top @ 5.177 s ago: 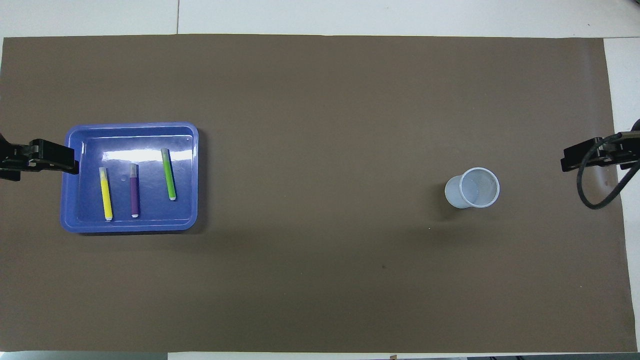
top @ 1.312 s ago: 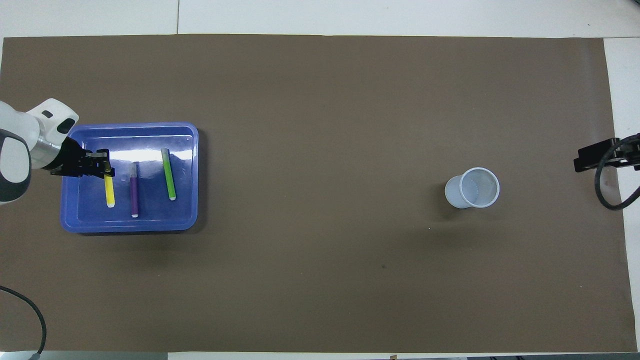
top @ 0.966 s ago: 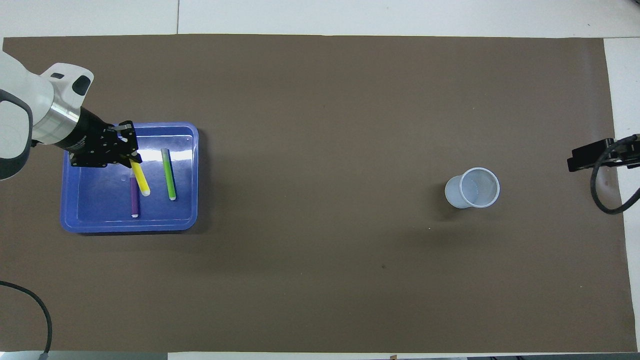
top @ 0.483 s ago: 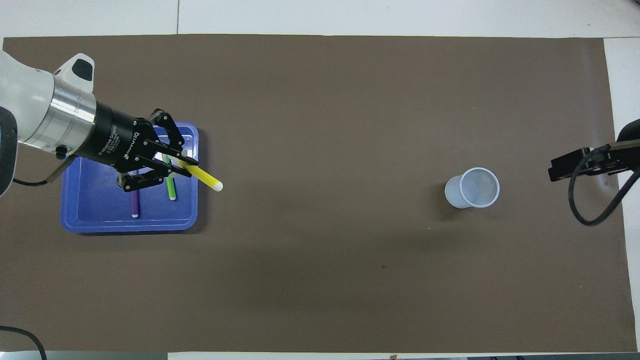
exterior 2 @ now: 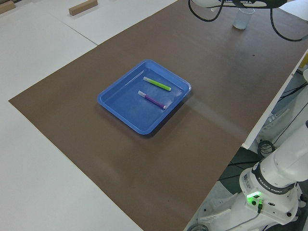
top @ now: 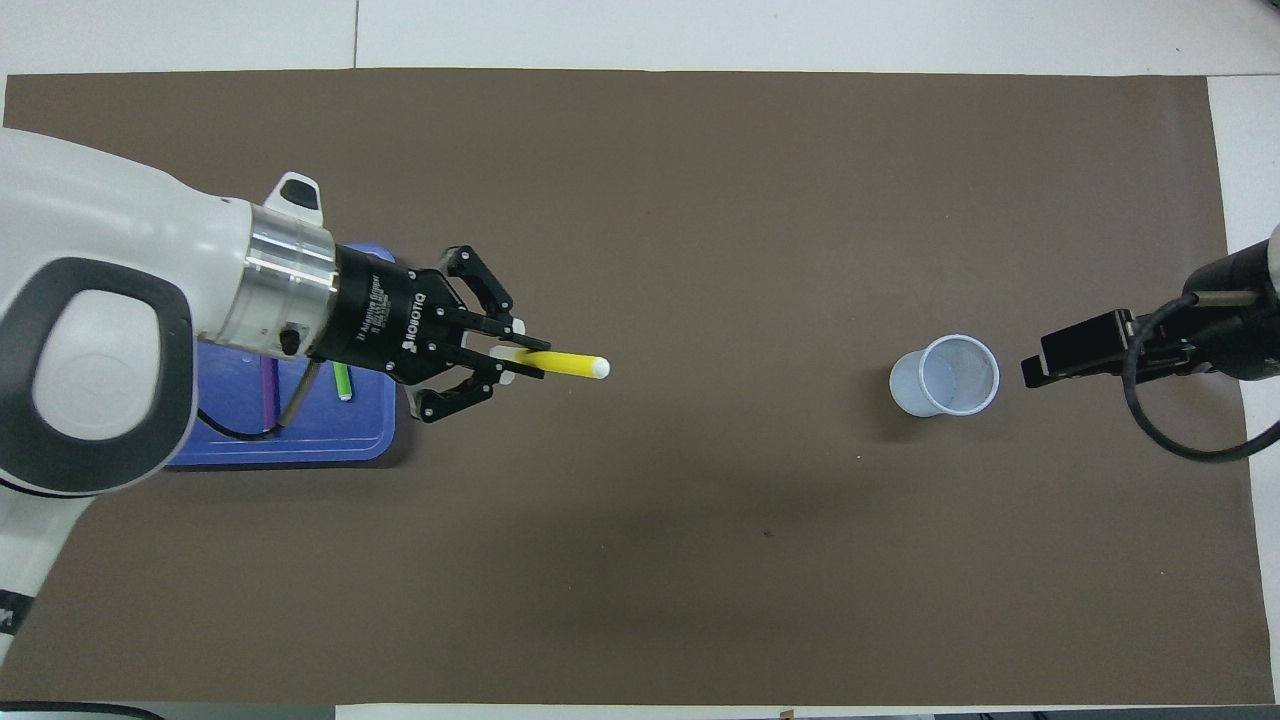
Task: Transfer and insert pens with both arms
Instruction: 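Lift the yellow pen with the left gripper while the right gripper approaches, then bring the yellow pen toward the right gripper and close the right gripper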
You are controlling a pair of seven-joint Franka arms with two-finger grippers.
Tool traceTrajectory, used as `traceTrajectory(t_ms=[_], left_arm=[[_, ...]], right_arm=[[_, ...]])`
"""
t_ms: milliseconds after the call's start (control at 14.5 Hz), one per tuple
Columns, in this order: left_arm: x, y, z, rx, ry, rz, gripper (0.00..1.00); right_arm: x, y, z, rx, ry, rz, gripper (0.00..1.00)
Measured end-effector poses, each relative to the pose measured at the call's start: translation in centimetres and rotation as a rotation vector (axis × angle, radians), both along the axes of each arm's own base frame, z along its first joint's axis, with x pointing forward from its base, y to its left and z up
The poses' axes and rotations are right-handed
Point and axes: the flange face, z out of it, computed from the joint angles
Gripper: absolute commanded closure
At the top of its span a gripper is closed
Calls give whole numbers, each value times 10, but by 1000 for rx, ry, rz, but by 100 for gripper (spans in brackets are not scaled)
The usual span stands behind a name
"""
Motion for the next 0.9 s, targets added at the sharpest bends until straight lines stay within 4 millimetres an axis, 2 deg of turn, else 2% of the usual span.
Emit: traceTrajectory(t_ms=[138,207,414,621,759,897], left_arm=[[-20,-33,-8,-10,9,54,100],[-27,-42,-10,-16,12,73,100],[-39,-54,-14,-31,10,108,100],[-46,-63,-16,-46,20,159,100],[-47,-67,-16,-56,29,186,100],[-51,-75,-14,-68,30,193,100]], right_arm=[[0,4,5,94,32,-99,0],[0,11,7,134,49,-141,0],[6,35,15,200,51,-229,0],[9,79,13,206,26,-277,0],[8,109,3,251,17,-336,0],[4,131,-5,281,3,-385,0]])
